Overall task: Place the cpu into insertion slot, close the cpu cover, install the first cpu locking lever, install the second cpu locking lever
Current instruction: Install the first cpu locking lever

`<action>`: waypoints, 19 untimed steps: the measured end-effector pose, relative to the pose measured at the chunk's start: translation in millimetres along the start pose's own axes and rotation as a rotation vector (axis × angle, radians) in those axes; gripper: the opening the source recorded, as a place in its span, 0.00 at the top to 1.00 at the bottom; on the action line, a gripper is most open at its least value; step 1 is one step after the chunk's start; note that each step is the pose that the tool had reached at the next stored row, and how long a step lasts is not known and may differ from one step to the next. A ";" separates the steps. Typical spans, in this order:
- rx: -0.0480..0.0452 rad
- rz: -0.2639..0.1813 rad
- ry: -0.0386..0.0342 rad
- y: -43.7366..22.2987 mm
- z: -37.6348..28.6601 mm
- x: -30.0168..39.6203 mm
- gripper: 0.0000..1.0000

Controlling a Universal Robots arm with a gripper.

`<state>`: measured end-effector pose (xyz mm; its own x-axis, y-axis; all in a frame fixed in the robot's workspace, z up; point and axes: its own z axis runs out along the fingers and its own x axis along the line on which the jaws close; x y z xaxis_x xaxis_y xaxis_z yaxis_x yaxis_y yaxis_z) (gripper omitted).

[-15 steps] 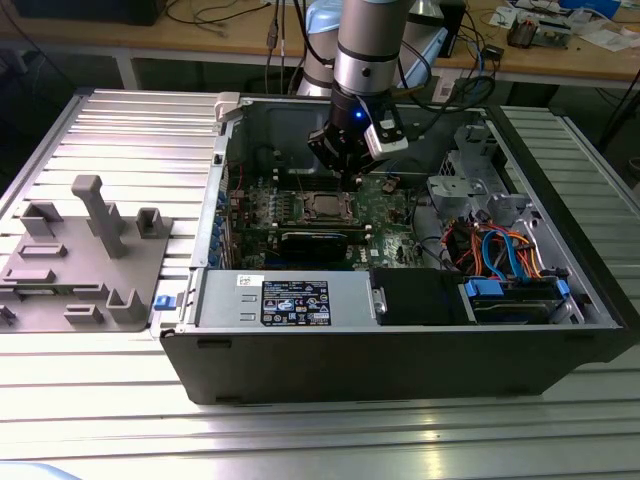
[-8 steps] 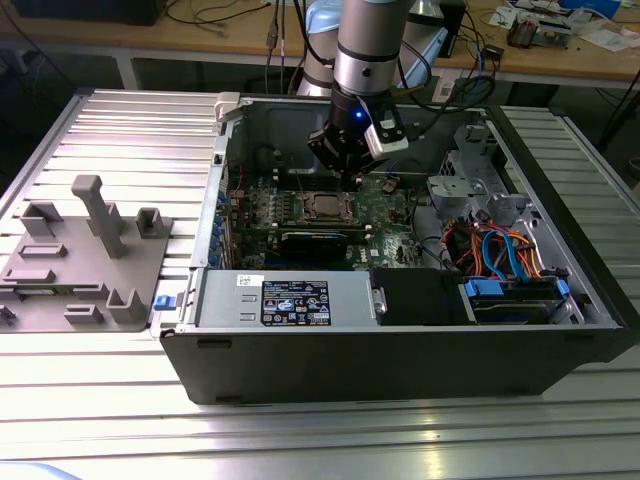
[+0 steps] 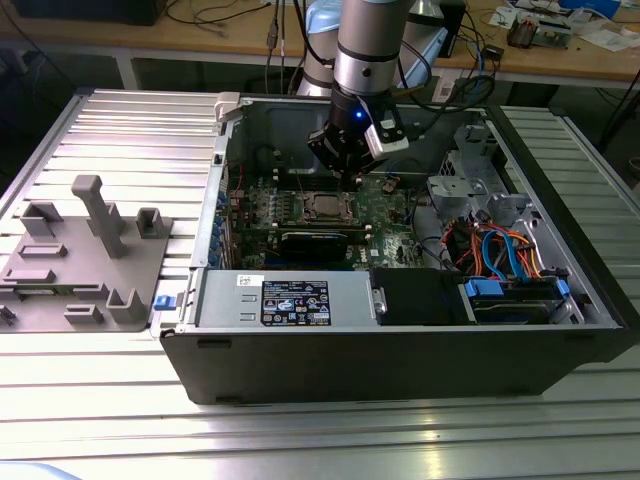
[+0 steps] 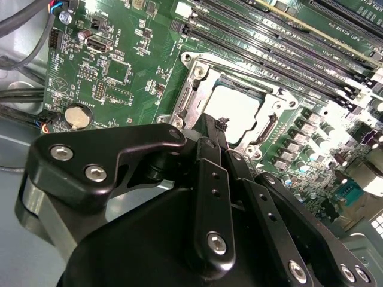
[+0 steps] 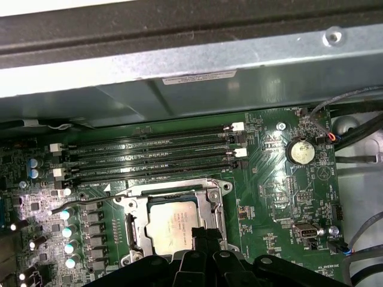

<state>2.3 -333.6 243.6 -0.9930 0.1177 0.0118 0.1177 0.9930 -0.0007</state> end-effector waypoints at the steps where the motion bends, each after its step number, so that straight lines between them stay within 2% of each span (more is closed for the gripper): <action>1: 0.0000 -0.001 0.0000 0.0 0.0 0.0 0.89; 19: 0.0002 -0.015 0.0000 0.0 0.0 0.0 0.89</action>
<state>2.4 -333.6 243.6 -0.9947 0.1024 0.0118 0.1024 0.9947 -0.0007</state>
